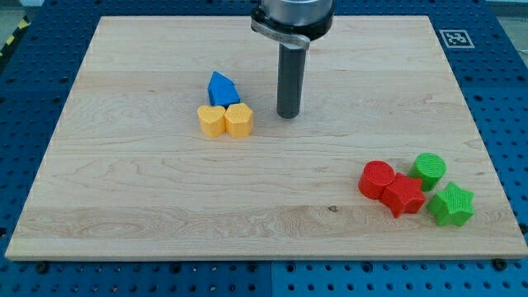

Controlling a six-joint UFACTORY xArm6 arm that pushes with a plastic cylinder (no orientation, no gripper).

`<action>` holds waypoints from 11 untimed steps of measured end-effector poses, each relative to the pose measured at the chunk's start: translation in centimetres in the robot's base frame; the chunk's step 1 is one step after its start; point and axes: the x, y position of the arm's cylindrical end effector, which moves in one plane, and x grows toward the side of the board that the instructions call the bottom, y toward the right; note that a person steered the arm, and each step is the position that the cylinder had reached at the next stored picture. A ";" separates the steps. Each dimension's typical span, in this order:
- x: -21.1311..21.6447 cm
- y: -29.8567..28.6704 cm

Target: Separate the yellow blocks from each other

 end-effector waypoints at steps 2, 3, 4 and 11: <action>0.0 -3.3; 0.0 -5.0; 0.0 -5.2; 4.0 -9.8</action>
